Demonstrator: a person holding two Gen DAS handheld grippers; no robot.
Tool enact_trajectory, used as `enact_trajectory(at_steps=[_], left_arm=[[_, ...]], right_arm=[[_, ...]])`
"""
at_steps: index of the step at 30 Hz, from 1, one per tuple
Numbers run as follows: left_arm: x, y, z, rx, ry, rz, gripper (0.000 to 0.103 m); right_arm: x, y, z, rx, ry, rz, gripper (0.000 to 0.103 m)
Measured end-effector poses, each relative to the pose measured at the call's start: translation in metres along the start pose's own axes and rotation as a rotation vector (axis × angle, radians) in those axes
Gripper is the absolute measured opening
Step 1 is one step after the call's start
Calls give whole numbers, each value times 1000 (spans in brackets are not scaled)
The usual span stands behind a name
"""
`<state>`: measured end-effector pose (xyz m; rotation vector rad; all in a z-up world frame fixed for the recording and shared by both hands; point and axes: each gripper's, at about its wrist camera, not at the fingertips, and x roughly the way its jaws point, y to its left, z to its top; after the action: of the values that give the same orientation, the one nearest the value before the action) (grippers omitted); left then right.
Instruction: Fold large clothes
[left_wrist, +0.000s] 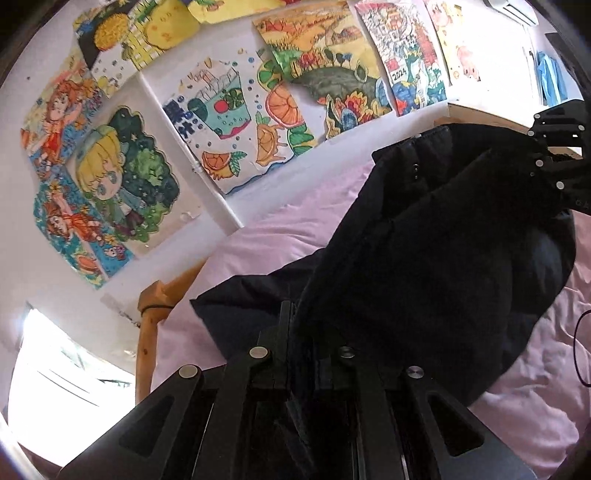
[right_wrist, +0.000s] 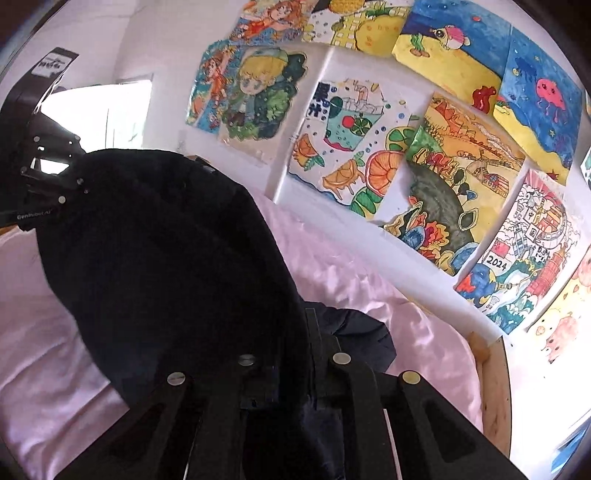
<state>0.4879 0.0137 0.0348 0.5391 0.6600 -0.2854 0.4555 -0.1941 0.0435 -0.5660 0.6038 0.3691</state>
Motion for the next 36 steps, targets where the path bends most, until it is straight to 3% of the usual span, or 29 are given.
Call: enact_trajectory(at_steps=[5, 11, 14, 16, 19, 22, 26, 29, 35, 36], left_arm=[[40, 16, 4, -33, 22, -52, 12], [61, 37, 2, -114, 18, -115, 23], [62, 49, 0, -136, 5, -126, 40], [59, 59, -3, -136, -10, -113, 58], [52, 71, -9, -140, -17, -151, 61], [46, 84, -16, -170, -27, -161, 62], [48, 112, -29, -298, -12, -183, 62], [51, 130, -38, -397, -3, -236, 62], [55, 146, -45, -512, 2, -255, 61], [55, 146, -45, -514, 1, -250, 55]], right_arm=[[39, -14, -2, 42, 26, -5, 11], [70, -25, -5, 92, 44, 4, 16], [82, -26, -9, 101, 50, 6, 16], [89, -27, -11, 108, 53, 6, 18], [95, -30, -13, 131, 45, -4, 27], [99, -32, -15, 149, 45, -9, 29], [104, -33, -20, 157, 54, -44, 36], [104, -39, -23, 176, 46, -48, 46], [91, -53, -32, 193, -13, -48, 72], [89, -58, -34, 202, -22, -43, 77]])
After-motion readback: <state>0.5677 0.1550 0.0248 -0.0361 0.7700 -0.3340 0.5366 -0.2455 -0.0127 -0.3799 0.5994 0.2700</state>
